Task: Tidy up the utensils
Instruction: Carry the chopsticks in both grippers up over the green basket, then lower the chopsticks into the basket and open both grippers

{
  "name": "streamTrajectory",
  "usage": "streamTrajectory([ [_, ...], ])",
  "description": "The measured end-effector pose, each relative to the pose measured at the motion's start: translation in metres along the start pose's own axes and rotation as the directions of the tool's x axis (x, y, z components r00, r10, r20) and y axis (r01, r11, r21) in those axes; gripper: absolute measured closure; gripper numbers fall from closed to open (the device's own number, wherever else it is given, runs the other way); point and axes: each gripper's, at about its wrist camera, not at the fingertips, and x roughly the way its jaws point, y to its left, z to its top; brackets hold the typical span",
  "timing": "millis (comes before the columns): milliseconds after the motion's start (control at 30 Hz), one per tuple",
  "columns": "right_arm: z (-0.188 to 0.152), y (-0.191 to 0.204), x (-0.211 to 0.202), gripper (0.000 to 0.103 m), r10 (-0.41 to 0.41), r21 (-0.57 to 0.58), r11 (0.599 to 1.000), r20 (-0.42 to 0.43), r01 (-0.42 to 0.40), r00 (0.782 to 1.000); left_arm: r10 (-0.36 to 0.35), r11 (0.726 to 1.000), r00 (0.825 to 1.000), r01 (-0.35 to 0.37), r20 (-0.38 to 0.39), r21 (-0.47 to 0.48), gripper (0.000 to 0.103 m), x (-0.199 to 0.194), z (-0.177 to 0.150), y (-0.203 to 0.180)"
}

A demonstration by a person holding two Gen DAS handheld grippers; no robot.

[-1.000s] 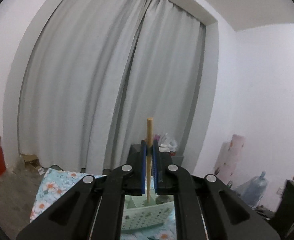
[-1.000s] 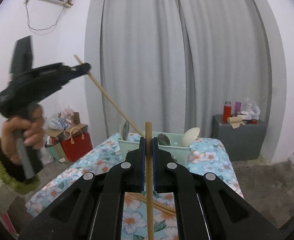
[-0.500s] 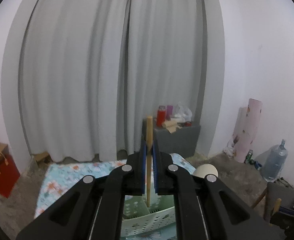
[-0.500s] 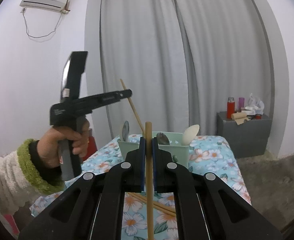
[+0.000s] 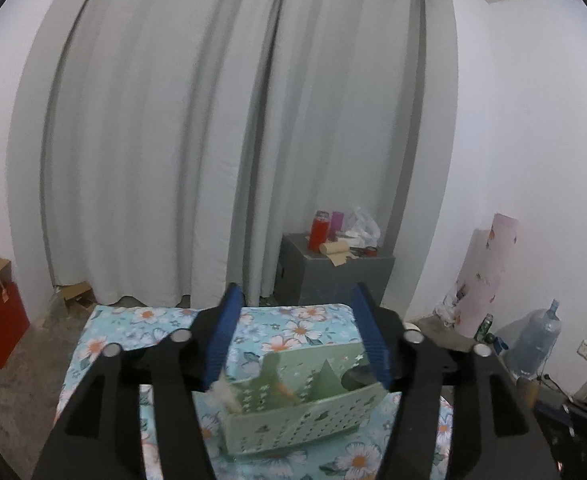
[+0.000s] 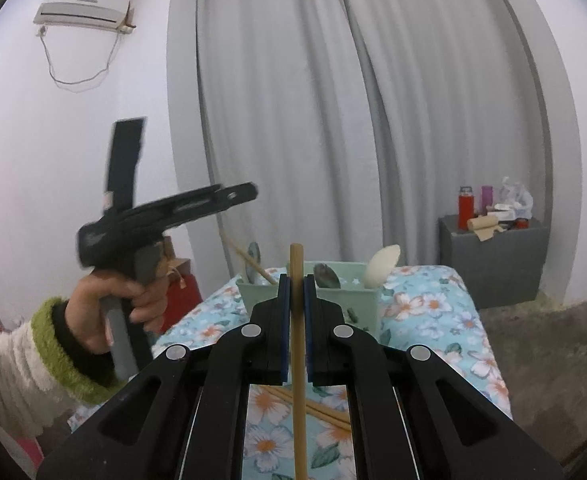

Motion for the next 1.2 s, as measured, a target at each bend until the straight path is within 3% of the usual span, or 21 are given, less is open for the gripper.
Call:
streamTrajectory([
  [233, 0.046, -0.004, 0.014, 0.098, 0.113, 0.004, 0.993, 0.077, -0.114, 0.991, 0.035, 0.994, 0.999, -0.036, -0.012, -0.101, 0.029, -0.048, -0.038, 0.027],
  [567, 0.13, 0.004, 0.083, 0.098, 0.206, -0.005, 0.978, 0.172, -0.208, 0.963, 0.008, 0.97, 0.987, -0.047, -0.163, -0.238, 0.023, -0.077, -0.12, 0.062],
  [700, 0.143, 0.014, 0.11, 0.098, 0.197, -0.027, 0.98, 0.192, -0.196, 0.961, 0.002, 0.964, 0.983, -0.051, -0.186, -0.262, 0.022, -0.082, -0.133, 0.073],
  [900, 0.14, 0.025, 0.16, 0.098, 0.13, -0.038, 0.991, 0.177, -0.125, 0.976, 0.023, 0.956, 0.98, -0.08, -0.197, -0.283, 0.022, -0.097, -0.147, 0.09],
  [1200, 0.123, 0.043, 0.199, 0.098, -0.018, -0.14, 0.99, 0.076, 0.029, 0.997, 0.048, 0.935, 0.977, -0.117, -0.208, -0.335, 0.022, -0.103, -0.157, 0.119],
])
